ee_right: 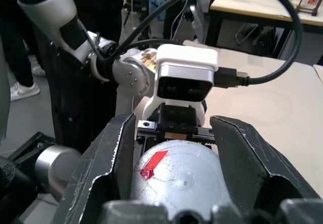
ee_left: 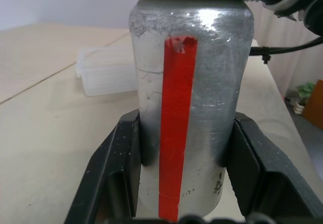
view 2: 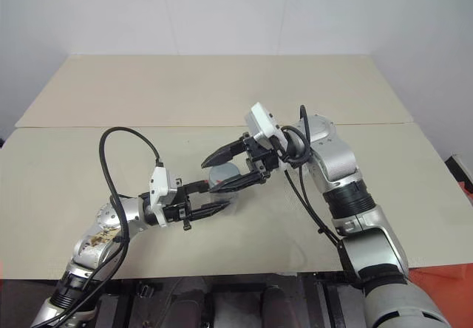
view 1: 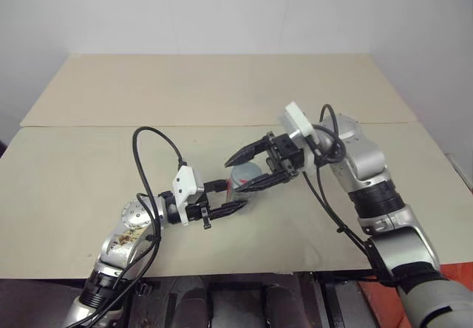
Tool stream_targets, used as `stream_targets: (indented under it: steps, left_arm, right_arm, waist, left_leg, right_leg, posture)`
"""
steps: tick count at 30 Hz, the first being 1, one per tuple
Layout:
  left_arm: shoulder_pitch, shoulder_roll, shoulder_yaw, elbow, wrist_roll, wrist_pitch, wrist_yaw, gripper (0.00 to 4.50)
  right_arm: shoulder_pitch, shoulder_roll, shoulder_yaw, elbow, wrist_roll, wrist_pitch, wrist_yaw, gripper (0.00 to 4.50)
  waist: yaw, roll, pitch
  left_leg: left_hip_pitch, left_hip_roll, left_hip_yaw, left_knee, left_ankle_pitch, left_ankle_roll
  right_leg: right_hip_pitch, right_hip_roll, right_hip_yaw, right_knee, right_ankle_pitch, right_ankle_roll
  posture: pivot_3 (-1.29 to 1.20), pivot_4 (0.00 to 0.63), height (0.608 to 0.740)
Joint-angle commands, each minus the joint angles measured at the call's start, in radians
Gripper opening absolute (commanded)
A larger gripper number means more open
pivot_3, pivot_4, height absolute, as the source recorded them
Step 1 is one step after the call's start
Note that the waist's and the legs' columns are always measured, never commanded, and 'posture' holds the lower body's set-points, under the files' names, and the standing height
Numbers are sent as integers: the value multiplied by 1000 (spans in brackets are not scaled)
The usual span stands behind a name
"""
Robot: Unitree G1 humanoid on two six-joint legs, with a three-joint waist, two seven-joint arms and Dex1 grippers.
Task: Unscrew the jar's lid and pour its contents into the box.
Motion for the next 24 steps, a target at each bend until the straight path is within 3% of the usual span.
stream_targets:
  steps: [1,6,7,9,13,20,22,24]
  left_arm:
    - [15,-24,2,-50,10,-77,8,2017]
    - [47,-54,15,-13,53,-133,59,2017]
    - [53,-69,22,4,64,-152,81,2017]
    - [59,-94,31,30,88,-185,121,2017]
    - [25,-148,45,122,176,-283,227,2017]
    - [-29,-209,64,210,226,-361,327,2017]
    - [-39,-220,64,205,211,-353,327,2017]
    - [-43,-226,60,200,203,-347,321,2017]
  right_arm:
    - [7,-15,-78,-70,21,9,-57,2736]
    - [79,-49,-183,-226,42,107,-276,2736]
    - [99,-42,-225,-261,40,136,-376,2736]
    - [134,-40,-272,-325,16,180,-523,3240]
    - [255,-60,-322,-551,73,304,-682,4480]
    - [440,8,-197,-871,23,454,-980,4480]
    - [451,-1,-86,-870,-142,413,-1059,4480]
    - [452,36,-45,-854,-188,386,-1106,4480]
  waist:
    - [1,0,0]
    - [1,0,0]
    - [0,0,0]
    - [0,0,0]
    - [0,0,0]
    - [-4,0,0]
    - [-5,0,0]
    - [-4,0,-1]
  left_leg:
    - [0,0,0,0,0,0]
    - [0,0,-3,0,0,0]
    - [0,0,-3,0,0,0]
    - [0,0,-3,0,0,0]
    - [0,0,-4,0,0,0]
    - [0,-1,-4,0,0,0]
    - [0,-1,-4,0,0,0]
    - [0,-1,-3,1,0,-1]
  right_leg:
    - [0,0,0,0,0,0]
    - [0,-1,0,0,0,0]
    - [0,-1,0,0,0,0]
    - [0,-1,0,1,0,0]
    - [0,-1,0,0,0,0]
    - [0,-1,1,0,0,0]
    - [0,0,1,1,0,0]
    - [0,0,1,1,1,0]
  posture:
    - [0,150,740]
    - [0,150,740]
    - [0,150,740]
    - [0,150,740]
    - [0,150,740]
    - [0,150,740]
    - [0,150,740]
    - [0,150,740]
